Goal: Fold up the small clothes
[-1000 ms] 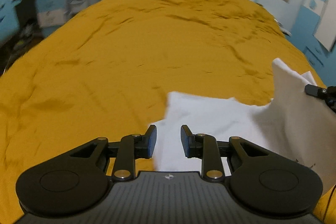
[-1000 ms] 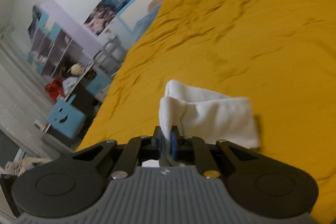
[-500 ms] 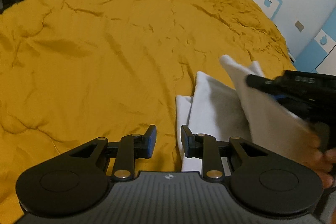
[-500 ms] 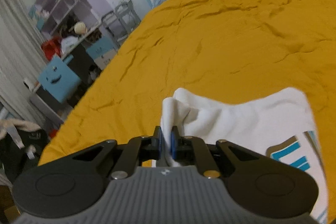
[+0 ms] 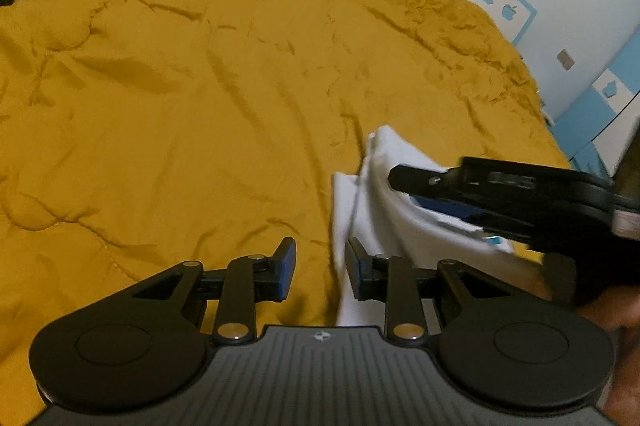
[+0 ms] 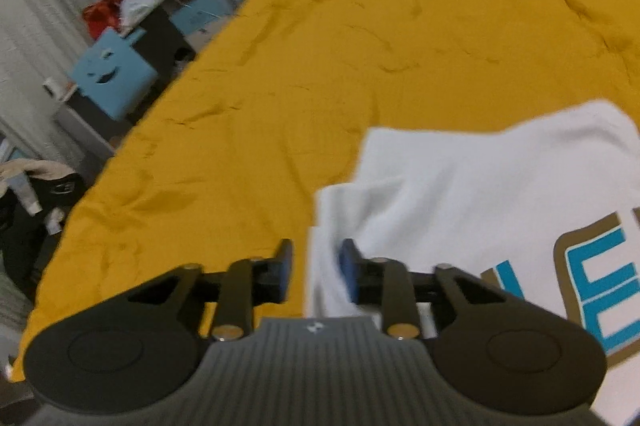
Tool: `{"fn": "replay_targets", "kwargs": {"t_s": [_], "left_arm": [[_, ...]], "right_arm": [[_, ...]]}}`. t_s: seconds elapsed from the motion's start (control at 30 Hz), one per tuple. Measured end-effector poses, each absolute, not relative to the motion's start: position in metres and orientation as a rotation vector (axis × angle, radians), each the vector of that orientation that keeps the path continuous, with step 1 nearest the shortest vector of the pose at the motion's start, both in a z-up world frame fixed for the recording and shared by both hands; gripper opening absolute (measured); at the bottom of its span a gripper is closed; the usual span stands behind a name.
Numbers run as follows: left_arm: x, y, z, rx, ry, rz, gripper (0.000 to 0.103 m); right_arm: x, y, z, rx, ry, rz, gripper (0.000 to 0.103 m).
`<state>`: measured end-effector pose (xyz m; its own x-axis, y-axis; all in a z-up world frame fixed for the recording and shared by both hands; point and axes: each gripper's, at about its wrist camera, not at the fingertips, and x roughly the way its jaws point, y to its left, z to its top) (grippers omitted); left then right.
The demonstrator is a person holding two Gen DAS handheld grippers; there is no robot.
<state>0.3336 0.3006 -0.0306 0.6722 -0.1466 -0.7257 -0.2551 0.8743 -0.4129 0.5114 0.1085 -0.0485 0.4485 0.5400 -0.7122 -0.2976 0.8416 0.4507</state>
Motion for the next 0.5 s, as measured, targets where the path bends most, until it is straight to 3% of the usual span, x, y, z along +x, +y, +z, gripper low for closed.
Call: {"fn": "replay_targets", "kwargs": {"t_s": [0.07,0.27,0.37,0.5], "left_arm": [[0.321,0.299,-0.017,-0.532,0.815,0.047,0.047],[0.284,0.296,0.004,-0.656,0.768,-0.061,0.064],[0.27,0.295,-0.005,-0.743,0.765,-0.097,0.074],[0.258,0.289,-0.031,-0.818,0.809,-0.087,0.076]], "right_arm": [[0.492,0.103,-0.022,0.276,0.919,0.591,0.027],[0.432,0.062,0.038,0.238,0.77,0.648,0.027],[0.408,0.035,0.039,0.179,0.74,0.592,0.027],[0.373,-0.019,0.016,0.154,0.772,0.48,0.028]]}}
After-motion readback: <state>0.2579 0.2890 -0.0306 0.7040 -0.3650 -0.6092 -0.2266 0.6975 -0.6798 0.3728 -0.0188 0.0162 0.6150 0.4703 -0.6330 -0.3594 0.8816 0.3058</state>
